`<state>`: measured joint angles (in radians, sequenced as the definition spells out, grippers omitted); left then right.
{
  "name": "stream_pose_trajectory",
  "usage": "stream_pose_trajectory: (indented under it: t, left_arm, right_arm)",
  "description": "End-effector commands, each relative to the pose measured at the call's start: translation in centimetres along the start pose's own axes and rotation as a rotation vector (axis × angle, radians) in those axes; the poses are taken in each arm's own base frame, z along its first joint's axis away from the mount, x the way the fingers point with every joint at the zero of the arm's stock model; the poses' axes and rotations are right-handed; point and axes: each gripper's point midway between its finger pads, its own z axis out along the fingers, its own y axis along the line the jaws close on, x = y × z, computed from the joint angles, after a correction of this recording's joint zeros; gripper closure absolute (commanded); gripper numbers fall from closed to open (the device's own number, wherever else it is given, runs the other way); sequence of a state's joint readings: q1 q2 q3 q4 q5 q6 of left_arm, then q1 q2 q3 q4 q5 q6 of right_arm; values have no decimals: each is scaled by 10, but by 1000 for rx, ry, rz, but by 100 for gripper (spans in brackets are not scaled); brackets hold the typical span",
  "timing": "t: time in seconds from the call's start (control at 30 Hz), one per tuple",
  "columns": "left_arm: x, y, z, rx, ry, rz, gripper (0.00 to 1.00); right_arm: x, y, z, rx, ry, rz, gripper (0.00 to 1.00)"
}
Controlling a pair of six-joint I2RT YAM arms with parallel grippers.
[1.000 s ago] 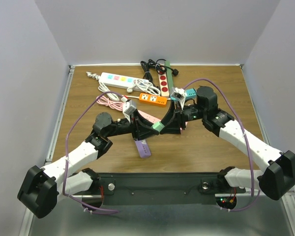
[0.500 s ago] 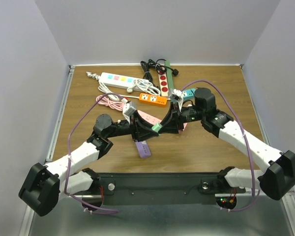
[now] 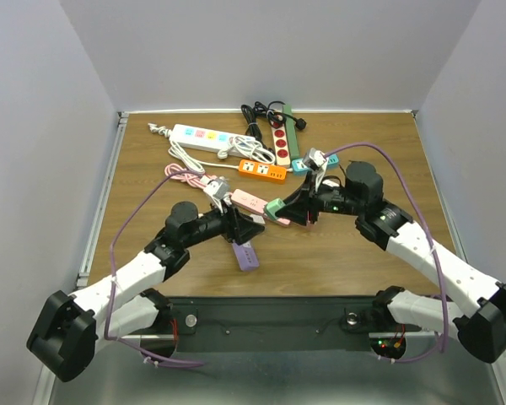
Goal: Insert the plug
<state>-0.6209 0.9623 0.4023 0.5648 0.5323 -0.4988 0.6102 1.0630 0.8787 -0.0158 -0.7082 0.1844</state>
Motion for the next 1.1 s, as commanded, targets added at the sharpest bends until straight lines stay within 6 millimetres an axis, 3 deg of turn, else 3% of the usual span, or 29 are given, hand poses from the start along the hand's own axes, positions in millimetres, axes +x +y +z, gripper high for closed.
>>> stream_pose_trajectory:
  t: [0.0,0.03,0.1,0.37,0.8,1.07]
  left_arm:
    - [1,59,-18,-370,-18,-39,30]
    - [0,78,-26,-484,-33,-49,33]
    - [10,92,-35,-580,7,-72,36]
    - [40,128,-47,-801,140,-143,39]
    - [63,134,-49,-819,196,-206,46]
    - [35,117,-48,-769,61,-240,47]
  right_arm:
    - [12,-28,9,128,-7,90,100]
    - [18,-32,11,139,6,114,100]
    - [34,-43,18,164,45,172,100]
    - [65,-68,29,223,120,233,100]
    - [102,-80,37,279,195,330,100]
    - [111,-80,42,288,217,342,100]
